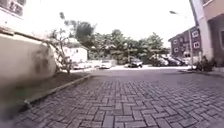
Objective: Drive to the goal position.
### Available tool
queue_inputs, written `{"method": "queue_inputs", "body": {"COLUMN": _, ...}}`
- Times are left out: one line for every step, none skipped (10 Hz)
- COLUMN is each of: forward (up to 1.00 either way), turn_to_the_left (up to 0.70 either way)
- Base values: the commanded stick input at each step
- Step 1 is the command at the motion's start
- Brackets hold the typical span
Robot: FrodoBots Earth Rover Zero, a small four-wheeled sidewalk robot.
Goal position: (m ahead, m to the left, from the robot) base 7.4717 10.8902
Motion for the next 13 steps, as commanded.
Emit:
{"method": "queue_inputs", "body": {"forward": 0.70, "turn_to_the_left": 0.00}}
{"method": "queue_inputs", "body": {"forward": 0.70, "turn_to_the_left": 0.00}}
{"method": "queue_inputs", "body": {"forward": 0.70, "turn_to_the_left": 0.00}}
{"method": "queue_inputs", "body": {"forward": 0.70, "turn_to_the_left": 0.00}}
{"method": "queue_inputs", "body": {"forward": 0.70, "turn_to_the_left": 0.00}}
{"method": "queue_inputs", "body": {"forward": 0.70, "turn_to_the_left": 0.00}}
{"method": "queue_inputs", "body": {"forward": 0.70, "turn_to_the_left": 0.00}}
{"method": "queue_inputs", "body": {"forward": 0.70, "turn_to_the_left": 0.00}}
{"method": "queue_inputs", "body": {"forward": 0.70, "turn_to_the_left": 0.00}}
{"method": "queue_inputs", "body": {"forward": 0.70, "turn_to_the_left": 0.00}}
{"method": "queue_inputs", "body": {"forward": 0.70, "turn_to_the_left": 0.00}}
{"method": "queue_inputs", "body": {"forward": 0.70, "turn_to_the_left": 0.00}}
{"method": "queue_inputs", "body": {"forward": 0.70, "turn_to_the_left": 0.00}}
